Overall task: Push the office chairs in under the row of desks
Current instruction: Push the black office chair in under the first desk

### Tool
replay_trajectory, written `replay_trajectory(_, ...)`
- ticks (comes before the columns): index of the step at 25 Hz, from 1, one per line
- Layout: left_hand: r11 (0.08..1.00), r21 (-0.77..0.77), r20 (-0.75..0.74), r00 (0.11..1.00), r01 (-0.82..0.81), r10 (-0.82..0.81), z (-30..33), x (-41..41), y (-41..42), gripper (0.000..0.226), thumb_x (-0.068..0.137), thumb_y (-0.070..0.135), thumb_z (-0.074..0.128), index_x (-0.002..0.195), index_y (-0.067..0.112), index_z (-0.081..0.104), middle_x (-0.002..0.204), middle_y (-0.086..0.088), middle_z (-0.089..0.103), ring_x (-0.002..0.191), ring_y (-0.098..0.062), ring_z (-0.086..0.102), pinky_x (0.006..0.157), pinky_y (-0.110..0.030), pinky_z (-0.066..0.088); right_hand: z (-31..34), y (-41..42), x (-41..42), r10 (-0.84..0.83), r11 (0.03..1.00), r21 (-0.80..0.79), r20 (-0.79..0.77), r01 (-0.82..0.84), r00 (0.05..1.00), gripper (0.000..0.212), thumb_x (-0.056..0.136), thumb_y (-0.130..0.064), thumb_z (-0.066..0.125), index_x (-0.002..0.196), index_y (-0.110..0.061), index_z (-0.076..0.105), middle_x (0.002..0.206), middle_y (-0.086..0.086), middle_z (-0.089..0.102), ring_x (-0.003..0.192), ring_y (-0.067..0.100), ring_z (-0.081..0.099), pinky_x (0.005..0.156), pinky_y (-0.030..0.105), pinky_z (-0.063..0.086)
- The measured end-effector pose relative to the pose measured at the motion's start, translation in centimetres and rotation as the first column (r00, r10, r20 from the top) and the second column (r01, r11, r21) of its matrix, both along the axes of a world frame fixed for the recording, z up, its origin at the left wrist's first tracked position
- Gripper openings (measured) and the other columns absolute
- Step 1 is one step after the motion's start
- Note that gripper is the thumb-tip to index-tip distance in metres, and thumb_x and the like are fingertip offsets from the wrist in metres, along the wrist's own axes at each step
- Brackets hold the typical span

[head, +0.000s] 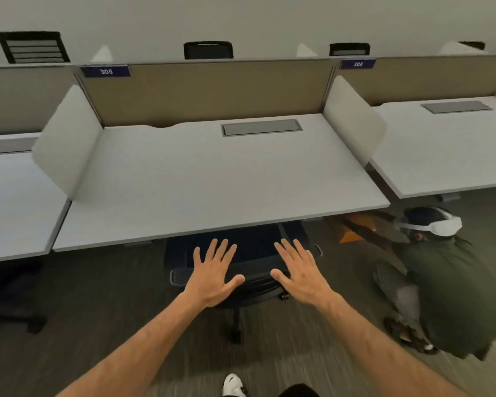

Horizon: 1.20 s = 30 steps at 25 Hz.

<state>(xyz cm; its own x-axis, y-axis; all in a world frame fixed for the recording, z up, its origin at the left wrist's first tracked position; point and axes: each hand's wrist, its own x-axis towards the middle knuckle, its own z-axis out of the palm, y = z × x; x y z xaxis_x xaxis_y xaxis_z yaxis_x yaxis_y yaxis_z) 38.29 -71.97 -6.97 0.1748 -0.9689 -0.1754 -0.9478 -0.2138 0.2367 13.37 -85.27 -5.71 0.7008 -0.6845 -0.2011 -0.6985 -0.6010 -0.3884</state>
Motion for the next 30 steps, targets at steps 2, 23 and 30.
replay_trajectory(2,0.995,0.079,-0.01,0.998,-0.063,0.064,-0.8,1.0,-0.1,0.088,0.092,0.082,0.014,0.163,0.032,-0.004,0.171,0.002,-0.007,0.156,-0.024,-0.015,0.12,-0.061,-0.014,-1.0,-1.6,0.4,0.032,0.999,0.028,-0.08,-0.029,0.996,0.072,0.101,-0.067,0.027,0.163,-0.036,0.006,0.172,-0.007,-0.003,0.156,0.017,-0.015,0.125,0.047,-0.007)
replay_trajectory(23,0.99,0.087,-0.032,0.993,-0.111,0.114,-3.1,4.1,-2.6,0.091,0.088,0.089,0.005,0.149,0.032,0.043,0.143,0.006,0.057,0.128,-0.018,0.054,0.115,-0.054,0.032,-3.1,-8.5,5.1,0.214,0.963,-0.108,-0.256,-0.248,0.943,0.077,0.096,-0.074,0.005,0.139,-0.032,0.053,0.133,-0.007,0.064,0.12,0.019,0.057,0.106,0.047,0.04)
replay_trajectory(30,0.994,0.042,-0.016,0.994,-0.105,0.106,-3.4,7.4,-6.0,0.09,0.089,0.089,0.007,0.144,0.031,0.049,0.135,0.005,0.061,0.122,-0.019,0.057,0.112,-0.054,0.036,-3.1,-11.3,8.4,0.164,0.971,-0.129,-0.248,-0.2,0.955,0.074,0.095,-0.073,0.008,0.134,-0.034,0.057,0.131,-0.008,0.065,0.117,0.018,0.058,0.105,0.046,0.04)
